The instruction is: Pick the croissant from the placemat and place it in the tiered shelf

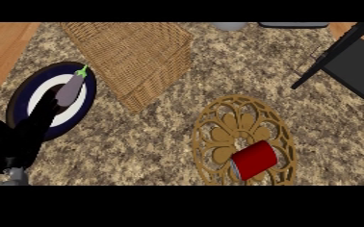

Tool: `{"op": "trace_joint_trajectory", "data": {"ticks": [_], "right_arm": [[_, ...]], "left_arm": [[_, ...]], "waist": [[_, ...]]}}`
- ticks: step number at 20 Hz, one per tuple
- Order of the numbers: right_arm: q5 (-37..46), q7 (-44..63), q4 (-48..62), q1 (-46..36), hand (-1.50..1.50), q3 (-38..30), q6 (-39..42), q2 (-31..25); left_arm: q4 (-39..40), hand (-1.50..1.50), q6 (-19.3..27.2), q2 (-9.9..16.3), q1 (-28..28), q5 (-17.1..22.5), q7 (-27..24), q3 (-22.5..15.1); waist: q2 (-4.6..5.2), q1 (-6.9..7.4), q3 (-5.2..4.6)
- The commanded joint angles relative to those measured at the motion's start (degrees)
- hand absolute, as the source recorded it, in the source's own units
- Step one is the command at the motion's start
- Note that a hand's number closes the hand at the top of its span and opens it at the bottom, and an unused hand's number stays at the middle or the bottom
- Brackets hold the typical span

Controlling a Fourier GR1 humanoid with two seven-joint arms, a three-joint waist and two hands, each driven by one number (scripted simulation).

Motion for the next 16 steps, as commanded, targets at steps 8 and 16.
{"op": "trace_joint_trajectory", "data": {"ticks": [8,16], "right_arm": [[-4.5,-7.7,7.7,0.1,-1.50,-2.5,-6.1,-2.7],[-15.3,-4.9,2.5,-0.3,-1.50,-10.3,-5.7,-0.1]], "left_arm": [[-2.6,0.00,-1.4,-0.6,3.4,-0.6,-0.6,1.1],[0.8,0.00,-0.5,-0.9,1.3,-1.4,-2.0,2.0]], "waist": [[-0.12,0.06,-0.01],[-0.27,-0.60,-0.01]]}}
